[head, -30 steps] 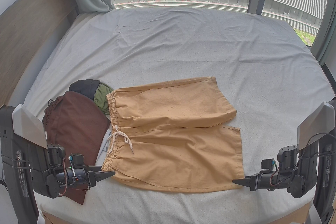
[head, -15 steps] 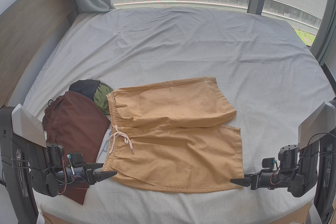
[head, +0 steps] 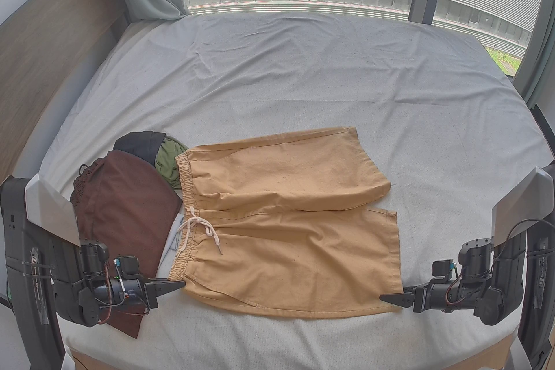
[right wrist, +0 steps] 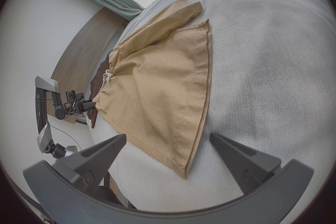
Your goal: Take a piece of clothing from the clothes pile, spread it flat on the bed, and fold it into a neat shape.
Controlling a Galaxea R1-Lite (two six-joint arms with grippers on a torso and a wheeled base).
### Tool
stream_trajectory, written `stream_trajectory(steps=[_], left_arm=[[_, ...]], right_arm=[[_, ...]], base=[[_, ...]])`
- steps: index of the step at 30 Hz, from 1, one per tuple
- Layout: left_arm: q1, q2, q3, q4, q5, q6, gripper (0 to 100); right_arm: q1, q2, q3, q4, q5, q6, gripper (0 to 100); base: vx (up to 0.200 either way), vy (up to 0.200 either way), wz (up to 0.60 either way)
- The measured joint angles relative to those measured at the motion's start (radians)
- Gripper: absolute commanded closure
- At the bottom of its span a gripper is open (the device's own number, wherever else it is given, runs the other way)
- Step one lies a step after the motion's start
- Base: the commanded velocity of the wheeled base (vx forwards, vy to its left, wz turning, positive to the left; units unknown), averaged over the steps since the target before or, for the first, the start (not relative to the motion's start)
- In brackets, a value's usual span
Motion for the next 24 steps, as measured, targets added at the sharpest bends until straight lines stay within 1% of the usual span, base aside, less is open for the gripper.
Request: stream_trajectory(steps=[5, 10, 16, 17, 24], left_arm=[[-0.001, 0.005, -0.002, 0.0, -0.001, 0.0, 100], [-0.003, 0.007, -0.002, 0.0, -0.001, 0.001, 100], [-0.005, 0.007, -0.002, 0.0, -0.002, 0.003, 100], [-0.005, 0.007, -0.002, 0.0, -0.002, 0.003, 100], [-0.005, 0.007, -0.003, 0.0, -0.002, 0.003, 100]], right_arm=[[0.004, 0.001, -0.001, 0.0, 0.002, 0.0, 0], [0.01, 0.003, -0.001, 0.0, 0.038, 0.0, 0], [0.012, 0.008, 0.005, -0.001, 0.04, 0.0, 0], [0.012, 0.01, 0.007, 0.0, 0.04, 0.0, 100], [0.012, 0.019, 0.01, 0.001, 0.04, 0.0, 100]], base=[[0.0, 0.0, 0.0], [0.0, 0.0, 0.0], [0.0, 0.0, 0.0], [0.0, 0.0, 0.0], [0.0, 0.0, 0.0]])
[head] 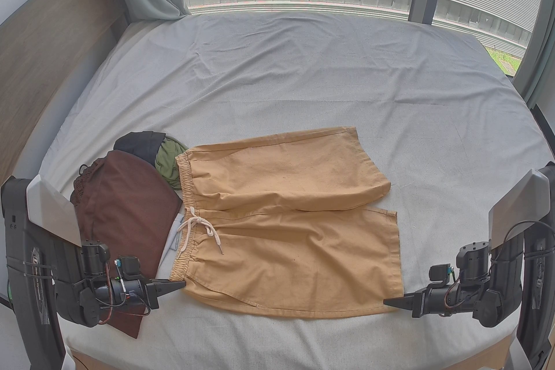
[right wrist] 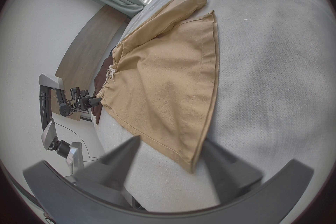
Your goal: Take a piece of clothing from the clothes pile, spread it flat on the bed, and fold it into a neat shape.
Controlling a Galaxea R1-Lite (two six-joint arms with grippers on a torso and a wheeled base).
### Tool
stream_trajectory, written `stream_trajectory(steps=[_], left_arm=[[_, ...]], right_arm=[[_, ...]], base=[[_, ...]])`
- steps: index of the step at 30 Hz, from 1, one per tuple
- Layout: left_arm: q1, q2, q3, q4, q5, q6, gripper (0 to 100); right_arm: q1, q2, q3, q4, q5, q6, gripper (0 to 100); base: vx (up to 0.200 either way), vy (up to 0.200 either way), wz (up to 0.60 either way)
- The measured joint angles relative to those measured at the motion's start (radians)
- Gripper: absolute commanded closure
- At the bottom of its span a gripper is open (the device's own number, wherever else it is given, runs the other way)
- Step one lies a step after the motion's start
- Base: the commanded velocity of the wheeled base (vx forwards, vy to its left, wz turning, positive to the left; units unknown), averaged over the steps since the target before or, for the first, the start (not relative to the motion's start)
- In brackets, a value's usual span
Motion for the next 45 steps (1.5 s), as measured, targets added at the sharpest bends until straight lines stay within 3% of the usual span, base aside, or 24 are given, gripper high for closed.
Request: stream_trajectory(steps=[19, 29, 35, 45], left_arm=[[0.011, -0.006, 0.091, 0.0, -0.001, 0.007, 100], [0.043, -0.003, 0.154, 0.0, -0.011, 0.108, 100], [0.041, -0.013, 0.143, 0.0, -0.073, 0.105, 100], [0.006, -0.086, 0.048, 0.0, -0.094, 0.063, 100]], right_arm=[[-0.001, 0.001, 0.05, -0.001, 0.001, -0.012, 100], [-0.012, 0.003, 0.074, 0.0, 0.004, -0.126, 100], [-0.02, -0.012, 0.074, -0.001, 0.048, -0.123, 100], [-0.029, -0.131, 0.04, -0.001, 0.104, -0.081, 100]], base=[[0.0, 0.0, 0.0], [0.0, 0.0, 0.0], [0.0, 0.0, 0.0], [0.0, 0.0, 0.0]])
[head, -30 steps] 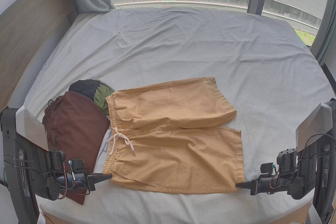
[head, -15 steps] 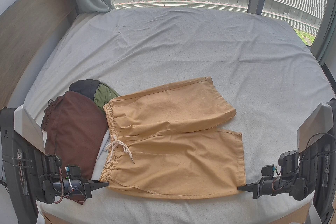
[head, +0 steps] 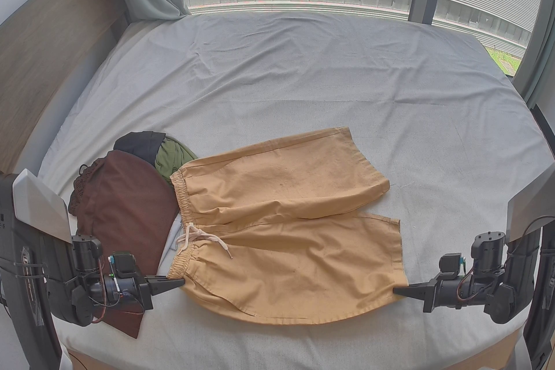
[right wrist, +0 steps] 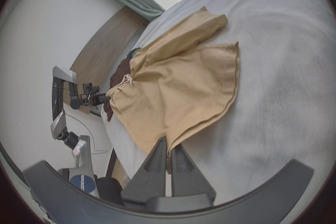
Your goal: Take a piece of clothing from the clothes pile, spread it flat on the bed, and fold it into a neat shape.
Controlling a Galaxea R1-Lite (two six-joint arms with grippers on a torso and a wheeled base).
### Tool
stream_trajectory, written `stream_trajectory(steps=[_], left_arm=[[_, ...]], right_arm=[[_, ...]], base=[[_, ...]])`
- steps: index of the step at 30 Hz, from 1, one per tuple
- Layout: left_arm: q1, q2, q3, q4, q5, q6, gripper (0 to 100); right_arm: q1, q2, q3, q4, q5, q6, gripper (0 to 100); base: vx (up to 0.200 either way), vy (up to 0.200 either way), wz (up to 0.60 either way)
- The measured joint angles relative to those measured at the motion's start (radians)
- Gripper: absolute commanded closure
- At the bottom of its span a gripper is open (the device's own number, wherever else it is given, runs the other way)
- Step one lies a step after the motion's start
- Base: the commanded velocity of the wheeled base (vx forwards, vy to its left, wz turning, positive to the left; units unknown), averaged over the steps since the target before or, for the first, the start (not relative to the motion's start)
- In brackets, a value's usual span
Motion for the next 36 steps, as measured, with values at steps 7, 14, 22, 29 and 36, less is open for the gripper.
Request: stream_trajectory(steps=[7, 14, 22, 29, 36], left_arm=[[-0.017, -0.022, -0.08, 0.0, -0.001, 0.003, 100], [-0.049, -0.042, -0.115, 0.0, 0.001, -0.03, 100], [-0.066, -0.074, -0.178, 0.0, 0.0, -0.078, 100], [-0.073, -0.095, -0.219, 0.0, 0.0, -0.142, 100], [-0.074, -0.13, -0.23, -0.001, 0.0, -0.187, 100]], right_arm=[[0.003, -0.077, -0.051, 0.0, 0.0, 0.1, 100], [0.008, -0.123, -0.089, 0.0, 0.0, 0.134, 100], [0.007, -0.143, -0.111, 0.0, 0.0, 0.138, 100], [0.007, -0.18, -0.112, 0.0, 0.001, 0.16, 100], [0.003, -0.23, -0.108, 0.001, 0.002, 0.173, 100]], base=[[0.0, 0.0, 0.0], [0.0, 0.0, 0.0], [0.0, 0.0, 0.0], [0.0, 0.0, 0.0], [0.0, 0.0, 0.0]])
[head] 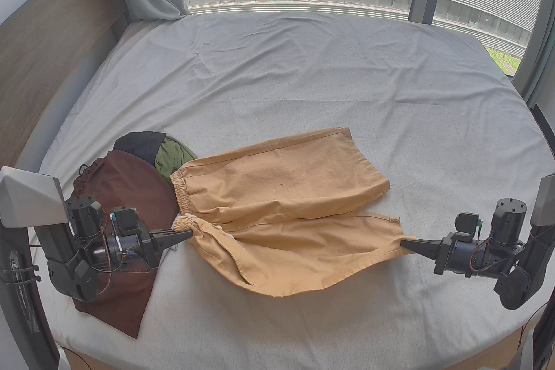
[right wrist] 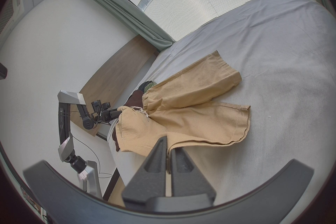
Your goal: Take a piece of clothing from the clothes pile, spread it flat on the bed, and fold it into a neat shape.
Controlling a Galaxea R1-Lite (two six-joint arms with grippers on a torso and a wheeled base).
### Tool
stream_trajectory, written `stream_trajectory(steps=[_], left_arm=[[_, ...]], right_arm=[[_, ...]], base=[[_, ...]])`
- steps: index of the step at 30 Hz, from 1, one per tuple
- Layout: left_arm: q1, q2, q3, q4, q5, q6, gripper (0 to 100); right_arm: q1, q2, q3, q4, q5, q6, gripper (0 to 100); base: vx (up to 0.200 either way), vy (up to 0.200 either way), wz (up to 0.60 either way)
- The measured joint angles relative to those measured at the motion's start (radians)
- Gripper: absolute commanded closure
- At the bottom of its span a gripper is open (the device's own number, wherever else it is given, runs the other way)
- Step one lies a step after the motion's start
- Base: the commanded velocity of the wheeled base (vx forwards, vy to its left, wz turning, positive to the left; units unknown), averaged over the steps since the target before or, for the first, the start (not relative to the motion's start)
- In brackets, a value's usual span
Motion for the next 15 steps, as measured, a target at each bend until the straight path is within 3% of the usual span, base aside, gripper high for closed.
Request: stream_trajectory(steps=[15], left_arm=[[0.019, -0.015, -0.051, 0.0, 0.008, -0.039, 100]], right_arm=[[-0.003, -0.112, 0.007, 0.001, 0.025, 0.032, 100]], base=[[0.0, 0.0, 0.0]])
